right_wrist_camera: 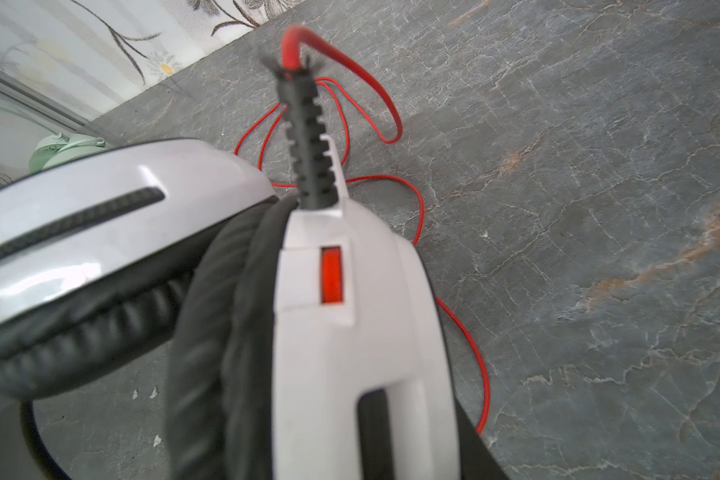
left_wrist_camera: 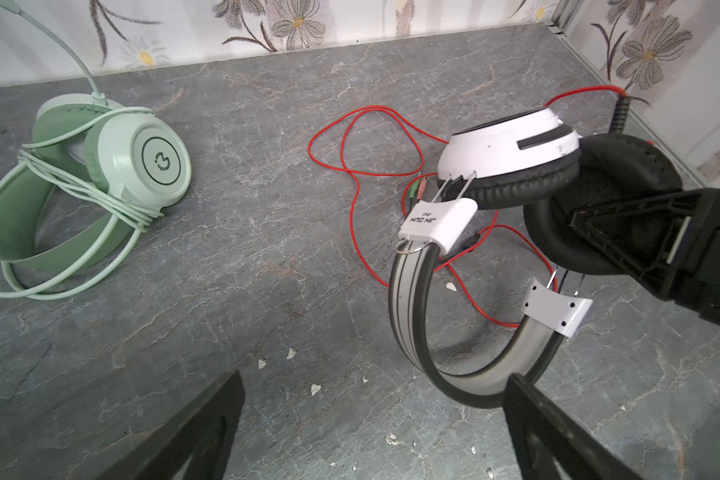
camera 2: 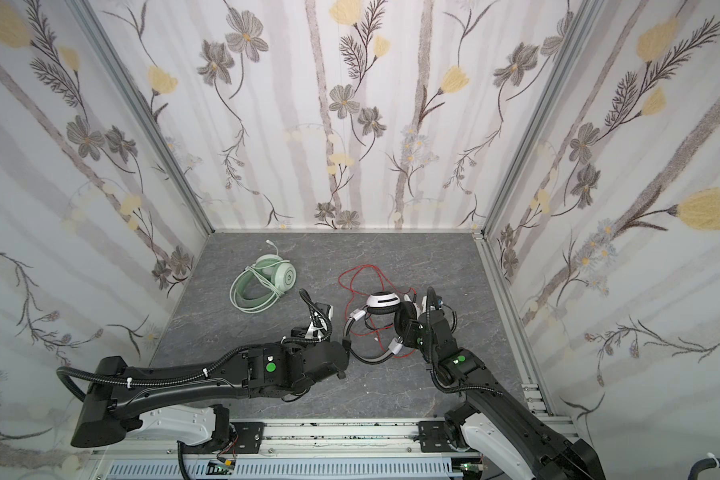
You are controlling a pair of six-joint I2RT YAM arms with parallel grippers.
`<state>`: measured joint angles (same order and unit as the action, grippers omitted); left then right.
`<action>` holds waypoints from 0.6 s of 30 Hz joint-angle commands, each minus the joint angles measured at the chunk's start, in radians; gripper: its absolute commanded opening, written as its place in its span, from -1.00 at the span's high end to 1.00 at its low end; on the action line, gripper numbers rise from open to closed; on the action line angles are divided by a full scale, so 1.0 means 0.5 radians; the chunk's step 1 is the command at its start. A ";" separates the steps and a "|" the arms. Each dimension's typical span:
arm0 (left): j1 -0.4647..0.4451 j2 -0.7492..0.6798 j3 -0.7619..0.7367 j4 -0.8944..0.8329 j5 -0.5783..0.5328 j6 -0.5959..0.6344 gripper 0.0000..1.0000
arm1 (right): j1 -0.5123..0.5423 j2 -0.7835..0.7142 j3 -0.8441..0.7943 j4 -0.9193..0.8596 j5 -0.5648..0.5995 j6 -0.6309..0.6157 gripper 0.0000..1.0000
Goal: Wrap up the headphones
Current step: 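Lift the white headset with the right gripper while the left gripper reaches toward its headband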
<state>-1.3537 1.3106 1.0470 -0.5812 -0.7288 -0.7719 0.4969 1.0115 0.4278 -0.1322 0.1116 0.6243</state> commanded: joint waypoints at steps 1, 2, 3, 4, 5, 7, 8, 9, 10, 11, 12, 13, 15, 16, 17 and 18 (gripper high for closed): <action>-0.003 0.013 -0.009 0.194 -0.024 -0.056 -1.00 | 0.012 0.014 0.010 0.183 0.004 0.022 0.23; -0.004 0.018 -0.009 0.238 0.023 -0.027 -1.00 | 0.015 0.009 0.007 0.184 0.004 0.022 0.22; -0.004 0.028 0.004 0.235 0.037 -0.024 -1.00 | 0.016 0.003 0.002 0.188 0.006 0.022 0.22; -0.002 0.055 0.042 0.187 0.030 -0.040 -1.00 | 0.016 -0.005 -0.006 0.188 0.007 0.025 0.23; -0.004 0.092 0.090 0.131 0.023 -0.055 -1.00 | 0.016 -0.008 -0.006 0.185 0.010 0.025 0.22; -0.006 0.208 0.234 -0.031 0.031 -0.061 -1.00 | 0.016 -0.008 -0.010 0.180 0.010 0.029 0.23; -0.008 0.277 0.315 -0.118 0.039 -0.073 -1.00 | 0.016 -0.004 -0.009 0.179 0.010 0.032 0.23; -0.007 0.340 0.378 -0.196 0.039 -0.098 -1.00 | 0.015 -0.001 -0.012 0.178 0.010 0.031 0.23; -0.009 0.415 0.455 -0.288 0.048 -0.140 -1.00 | 0.016 0.004 -0.009 0.175 0.013 0.034 0.22; -0.011 0.480 0.524 -0.379 0.049 -0.191 -1.00 | 0.016 0.006 -0.012 0.172 0.018 0.038 0.22; -0.012 0.556 0.602 -0.501 0.044 -0.283 -1.00 | 0.016 0.007 -0.009 0.167 0.023 0.043 0.22; -0.012 0.630 0.685 -0.612 0.051 -0.377 -1.00 | 0.016 0.008 -0.007 0.162 0.028 0.049 0.22; -0.016 0.768 0.798 -0.792 0.078 -0.533 -1.00 | 0.016 0.006 -0.007 0.149 0.049 0.068 0.22; -0.016 0.835 0.914 -0.887 0.097 -0.625 -1.00 | 0.015 0.005 -0.008 0.142 0.058 0.072 0.22; -0.020 0.903 0.976 -0.958 0.122 -0.693 -1.00 | 0.016 0.002 -0.007 0.137 0.068 0.077 0.22; -0.028 0.945 1.025 -1.003 0.138 -0.736 -1.00 | 0.015 0.000 -0.009 0.133 0.071 0.080 0.22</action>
<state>-1.3617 1.7351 1.5036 -0.8902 -0.6704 -0.9890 0.5037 1.0138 0.4202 -0.1322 0.1184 0.6361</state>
